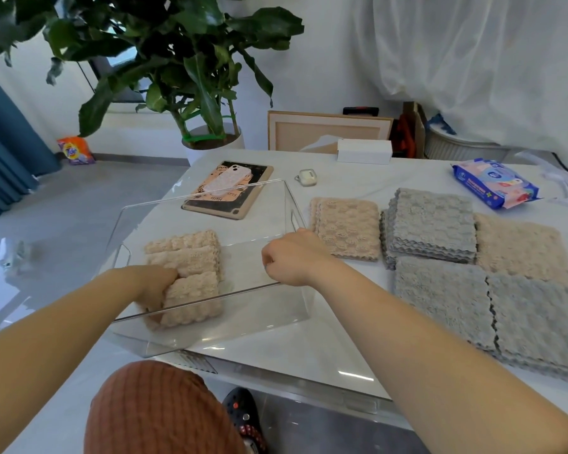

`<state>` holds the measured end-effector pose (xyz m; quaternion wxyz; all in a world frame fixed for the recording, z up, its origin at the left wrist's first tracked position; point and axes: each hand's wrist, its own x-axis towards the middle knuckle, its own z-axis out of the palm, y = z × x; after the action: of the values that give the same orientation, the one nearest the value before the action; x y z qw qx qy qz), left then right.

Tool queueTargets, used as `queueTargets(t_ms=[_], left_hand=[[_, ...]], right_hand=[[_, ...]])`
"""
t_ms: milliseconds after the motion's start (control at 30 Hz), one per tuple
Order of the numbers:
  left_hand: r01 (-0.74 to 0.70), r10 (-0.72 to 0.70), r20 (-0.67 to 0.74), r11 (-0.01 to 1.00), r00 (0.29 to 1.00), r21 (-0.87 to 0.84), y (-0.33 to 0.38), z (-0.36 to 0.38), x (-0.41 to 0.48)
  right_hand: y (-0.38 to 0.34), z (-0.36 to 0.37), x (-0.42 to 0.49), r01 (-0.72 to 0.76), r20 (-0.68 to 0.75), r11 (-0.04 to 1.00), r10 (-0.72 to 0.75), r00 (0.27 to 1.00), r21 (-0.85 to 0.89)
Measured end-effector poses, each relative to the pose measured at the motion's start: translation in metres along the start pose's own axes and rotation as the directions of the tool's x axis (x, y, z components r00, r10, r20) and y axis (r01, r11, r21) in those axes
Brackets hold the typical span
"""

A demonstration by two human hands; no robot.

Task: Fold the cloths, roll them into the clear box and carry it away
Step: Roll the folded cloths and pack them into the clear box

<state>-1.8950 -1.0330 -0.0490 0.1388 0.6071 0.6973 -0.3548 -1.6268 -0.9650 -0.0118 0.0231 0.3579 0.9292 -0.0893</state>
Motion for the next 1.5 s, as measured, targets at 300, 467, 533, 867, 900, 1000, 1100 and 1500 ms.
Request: queueTargets(t_ms=[300,467,533,867,900,1000,1100,1500], left_hand=[[0.052,-0.026,-0.088,0.949,0.996,0.309,0.010,0.002,-0.001],[0.036,-0.020,-0.097,0.985,0.995,0.171,-0.002,0.003,0.002],[0.029,-0.019,-0.086,0.993,0.996,0.115,-0.004,0.001,-0.002],[0.162,-0.133,-0.207,0.978,0.969,0.131,0.026,-0.058,-0.054],[0.154,-0.128,-0.300,0.986,0.945,0.064,0.035,-0.068,-0.055],[-0.013,-0.125,-0.662,0.980,0.739,-0.199,0.077,-0.106,-0.054],[-0.313,-0.085,-0.846,0.906,0.526,-0.285,0.137,-0.149,-0.051],[-0.229,-0.043,-0.538,0.875,0.842,-0.427,0.345,-0.136,0.074]], right_hand=[[0.001,0.002,0.001,0.000,-0.020,1.000,0.001,1.000,0.023],[0.000,0.001,-0.001,0.002,-0.026,1.000,-0.002,1.000,0.016],[-0.001,0.000,-0.001,0.001,-0.025,1.000,0.000,1.000,0.025],[0.006,0.004,-0.007,0.137,-0.438,0.801,0.167,0.883,0.583],[0.008,0.003,-0.011,0.191,-0.517,0.684,0.310,0.798,0.704],[0.035,0.003,-0.033,0.236,-0.397,0.320,0.718,0.572,0.918],[0.086,0.018,-0.057,0.161,-0.225,0.166,0.842,0.491,0.973],[0.194,0.093,-0.167,-0.323,0.027,0.463,0.539,0.842,0.825]])
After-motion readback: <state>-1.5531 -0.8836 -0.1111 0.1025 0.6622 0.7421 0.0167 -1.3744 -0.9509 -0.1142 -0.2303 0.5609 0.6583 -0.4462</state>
